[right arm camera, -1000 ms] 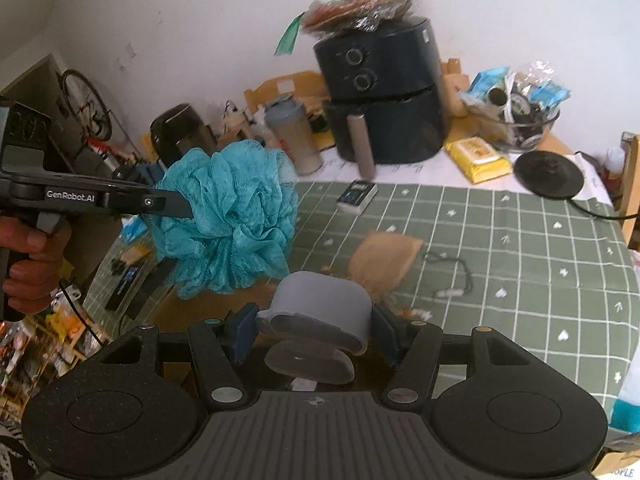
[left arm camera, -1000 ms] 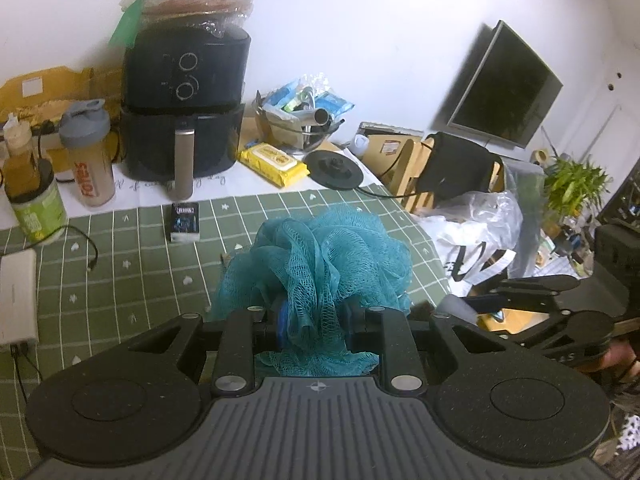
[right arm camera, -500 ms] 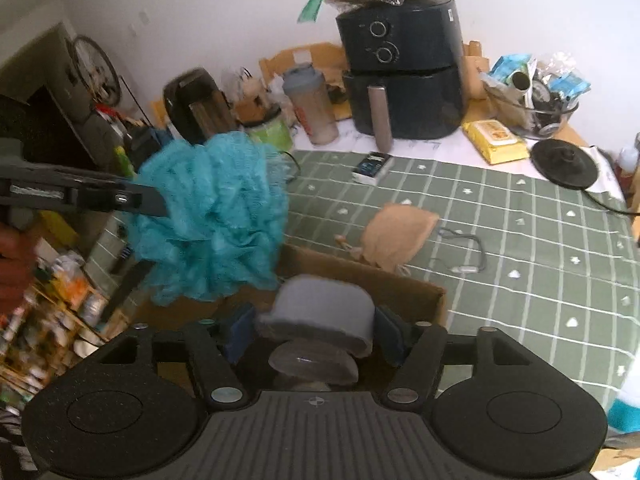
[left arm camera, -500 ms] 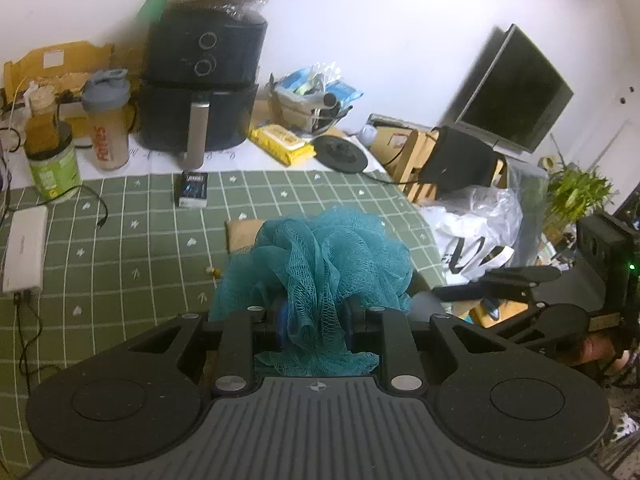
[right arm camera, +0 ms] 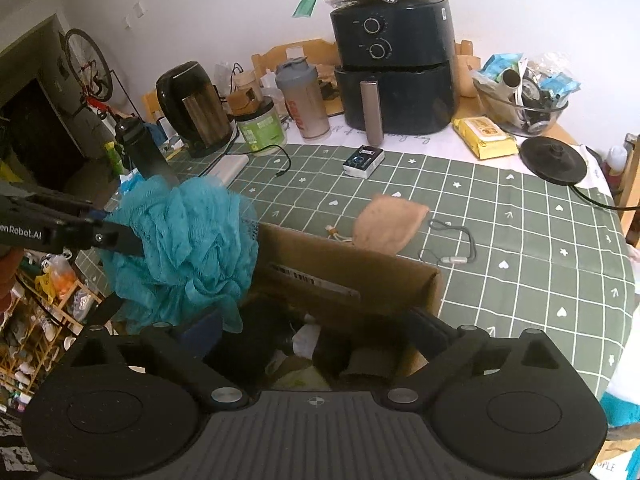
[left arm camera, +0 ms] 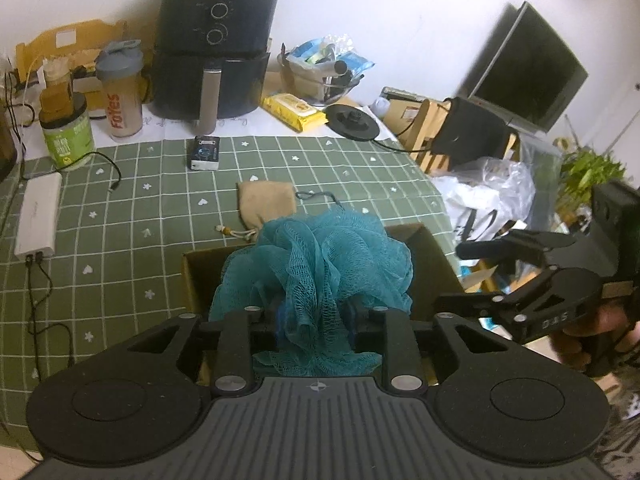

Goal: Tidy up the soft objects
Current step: 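Open both grippers to drop the pouf and earbud case into the box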

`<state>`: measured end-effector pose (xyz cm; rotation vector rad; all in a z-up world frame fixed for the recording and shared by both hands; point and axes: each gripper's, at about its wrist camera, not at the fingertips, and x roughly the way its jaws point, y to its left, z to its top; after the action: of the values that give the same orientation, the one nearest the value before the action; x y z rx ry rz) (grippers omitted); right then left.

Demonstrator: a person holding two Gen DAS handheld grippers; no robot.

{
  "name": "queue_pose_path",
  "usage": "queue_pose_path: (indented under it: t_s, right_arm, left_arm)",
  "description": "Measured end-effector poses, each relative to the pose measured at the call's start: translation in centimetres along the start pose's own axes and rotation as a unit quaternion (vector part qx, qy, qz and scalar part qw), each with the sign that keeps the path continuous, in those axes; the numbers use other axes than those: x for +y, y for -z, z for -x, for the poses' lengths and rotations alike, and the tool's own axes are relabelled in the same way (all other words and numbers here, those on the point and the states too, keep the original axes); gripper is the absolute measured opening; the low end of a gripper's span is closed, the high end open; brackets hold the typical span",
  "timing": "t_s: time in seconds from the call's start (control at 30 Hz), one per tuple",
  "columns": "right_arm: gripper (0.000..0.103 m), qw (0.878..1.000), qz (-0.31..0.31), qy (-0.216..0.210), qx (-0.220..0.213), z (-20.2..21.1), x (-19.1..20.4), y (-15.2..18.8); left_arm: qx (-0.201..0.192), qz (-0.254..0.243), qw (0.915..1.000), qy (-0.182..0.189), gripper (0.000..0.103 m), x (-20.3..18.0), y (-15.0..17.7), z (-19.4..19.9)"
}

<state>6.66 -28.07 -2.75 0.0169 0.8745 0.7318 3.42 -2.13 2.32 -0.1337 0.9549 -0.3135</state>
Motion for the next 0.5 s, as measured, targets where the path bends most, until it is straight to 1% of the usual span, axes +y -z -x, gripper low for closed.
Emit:
queue_pose_path:
  t_s: [0.03,0.07,0.1,0.13,0.2,0.27,0.3,0.37,0.5]
  right_arm:
    - [0.099,1.0,0.0,0.002,0.0,0.1,0.0,0.1]
    - [0.099,1.0,0.0,0.005,0.0,0.1,0.0,0.1]
    - [0.1,1.0,-0.001,0.008,0.001,0.1,0.1,0.2]
    - [0.1,1.0,-0.001,0.011,0.002,0.2,0.1,0.3]
    - [0.1,1.0,-0.002,0.013,0.005,0.2,0.1,0.5]
    - [0.102,1.0,-0.001,0.014,0.007,0.2,0.2,0.8]
    - [0.103,1.0,0.0,0.015,0.008,0.2,0.3,0.9]
    - [0.103,1.0,0.0,0.016,0.009,0.3,0.4,1.1]
    - [0.103,1.0,-0.001,0.02,0.012,0.3,0.6,1.6]
  left_arm:
    - [0.003,-0.008,0.9998,-0.018,0.039,-0.2,0.1,-0.2]
    - [0.007,-0.018,0.9991,-0.039,0.045,-0.4,0.2,-0.6]
    - [0.01,-0.028,0.9979,-0.058,0.049,-0.6,0.5,-0.8]
    - [0.011,-0.042,0.996,-0.078,0.049,-1.0,0.7,-1.0]
    - [0.008,-0.062,0.9931,-0.099,0.05,-1.4,1.1,-1.0]
    - [0.007,-0.068,0.9918,-0.108,0.053,-1.6,1.5,-0.9]
    - [0.008,-0.062,0.992,-0.11,0.059,-1.6,1.7,-0.9]
    - [0.006,-0.045,0.9929,-0.11,0.064,-1.3,1.9,-0.8]
    - [0.008,-0.021,0.9933,-0.113,0.064,-0.8,2.6,-0.7]
